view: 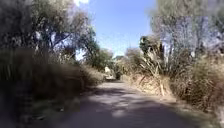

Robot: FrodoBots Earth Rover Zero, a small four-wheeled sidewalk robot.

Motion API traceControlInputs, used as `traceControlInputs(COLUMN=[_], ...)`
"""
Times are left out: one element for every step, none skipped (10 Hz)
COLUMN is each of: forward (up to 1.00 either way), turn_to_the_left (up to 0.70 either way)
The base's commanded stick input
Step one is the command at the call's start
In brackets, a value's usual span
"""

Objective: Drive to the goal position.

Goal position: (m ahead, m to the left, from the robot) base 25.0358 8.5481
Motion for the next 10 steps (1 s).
traceControlInputs(forward=[0.85, 0.85, 0.85, 0.85, 0.85, 0.85, 0.85, 0.85, 0.85, 0.85], turn_to_the_left=[0.00, 0.00, 0.00, 0.00, 0.00, 0.00, 0.00, 0.00, 0.00, 0.00])
